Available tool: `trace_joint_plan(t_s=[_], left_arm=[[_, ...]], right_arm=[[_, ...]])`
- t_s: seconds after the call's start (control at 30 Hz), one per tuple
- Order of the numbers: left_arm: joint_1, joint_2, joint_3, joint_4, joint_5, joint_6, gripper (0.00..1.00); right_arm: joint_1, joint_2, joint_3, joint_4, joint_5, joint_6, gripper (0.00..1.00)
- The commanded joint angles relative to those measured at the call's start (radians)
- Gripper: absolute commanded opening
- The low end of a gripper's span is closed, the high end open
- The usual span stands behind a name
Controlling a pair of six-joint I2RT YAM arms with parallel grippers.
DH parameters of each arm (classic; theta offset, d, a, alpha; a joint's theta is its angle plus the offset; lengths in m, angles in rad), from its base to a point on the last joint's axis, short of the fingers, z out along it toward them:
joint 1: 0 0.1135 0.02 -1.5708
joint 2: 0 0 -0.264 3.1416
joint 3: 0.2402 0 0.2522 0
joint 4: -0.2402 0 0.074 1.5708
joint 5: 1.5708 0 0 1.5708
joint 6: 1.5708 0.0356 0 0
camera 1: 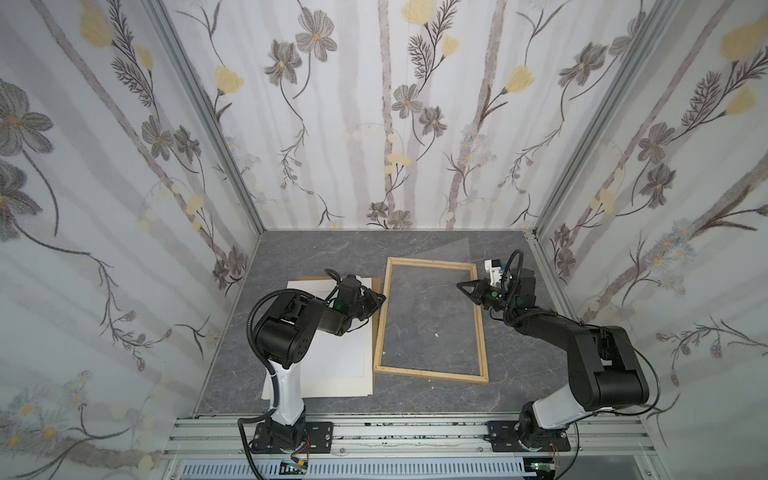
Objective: Put the photo into the frame
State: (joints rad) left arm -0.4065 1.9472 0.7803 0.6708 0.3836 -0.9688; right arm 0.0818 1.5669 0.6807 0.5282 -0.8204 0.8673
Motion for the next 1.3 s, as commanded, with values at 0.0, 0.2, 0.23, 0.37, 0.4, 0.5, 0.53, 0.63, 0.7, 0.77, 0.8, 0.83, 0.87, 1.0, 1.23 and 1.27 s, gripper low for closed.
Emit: trace_joint_plan(t_s=[0.0, 0.2, 0.23, 0.37, 0.4, 0.5, 0.53, 0.63, 0.7, 0.77, 0.8, 0.83, 0.87, 1.0, 1.23, 1.27], left_arm=[[-0.007, 0.004, -0.010, -0.073, 0.055, -0.015, 0.23], [-0.008, 0.004, -0.021, -0.061, 0.055, -0.019, 0.23], [-0.007, 0.006, -0.020, -0.059, 0.055, -0.022, 0.23], [-0.008, 0.010, -0.021, -0.049, 0.057, -0.030, 0.23], [-0.008, 0.011, -0.020, -0.047, 0.057, -0.031, 0.23], [-0.008, 0.010, -0.020, -0.043, 0.055, -0.035, 0.23], [-0.009, 0.011, -0.021, -0.041, 0.055, -0.037, 0.23], [-0.009, 0.010, -0.021, -0.040, 0.052, -0.038, 0.23], [-0.011, 0.008, -0.023, -0.038, 0.052, -0.039, 0.23], [-0.012, 0.006, -0.027, -0.037, 0.052, -0.040, 0.23], [-0.013, 0.007, -0.029, -0.033, 0.051, -0.042, 0.23], [-0.014, 0.007, -0.030, -0.031, 0.053, -0.042, 0.23], [-0.014, 0.007, -0.033, -0.028, 0.052, -0.045, 0.23], [-0.021, 0.010, -0.037, -0.011, 0.060, -0.052, 0.23], [-0.031, 0.016, -0.045, 0.010, 0.069, -0.060, 0.23], [-0.031, 0.015, -0.046, 0.012, 0.070, -0.061, 0.23]], right_arm=[[0.009, 0.051, 0.007, 0.070, -0.130, 0.051, 0.00], [0.010, 0.086, -0.021, 0.071, -0.081, 0.070, 0.00], [0.012, 0.086, -0.024, 0.061, -0.069, 0.068, 0.00], [0.024, 0.087, -0.025, 0.010, -0.034, 0.039, 0.00], [0.028, 0.083, -0.023, -0.009, -0.020, 0.028, 0.00], [0.049, 0.070, -0.023, -0.041, 0.012, 0.017, 0.00], [0.059, 0.068, -0.020, -0.053, 0.018, 0.013, 0.00], [0.083, 0.063, -0.005, -0.098, 0.043, -0.007, 0.00], [0.101, 0.059, 0.029, -0.180, 0.083, -0.057, 0.00], [0.119, 0.062, 0.062, -0.254, 0.122, -0.098, 0.00], [0.128, 0.062, 0.091, -0.291, 0.142, -0.119, 0.00], [0.138, 0.065, 0.117, -0.330, 0.162, -0.144, 0.00], [0.153, 0.070, 0.156, -0.395, 0.192, -0.177, 0.00], [0.184, 0.111, 0.259, -0.543, 0.269, -0.252, 0.00], [0.235, 0.189, 0.333, -0.621, 0.319, -0.300, 0.00], [0.241, 0.197, 0.337, -0.623, 0.320, -0.303, 0.00]])
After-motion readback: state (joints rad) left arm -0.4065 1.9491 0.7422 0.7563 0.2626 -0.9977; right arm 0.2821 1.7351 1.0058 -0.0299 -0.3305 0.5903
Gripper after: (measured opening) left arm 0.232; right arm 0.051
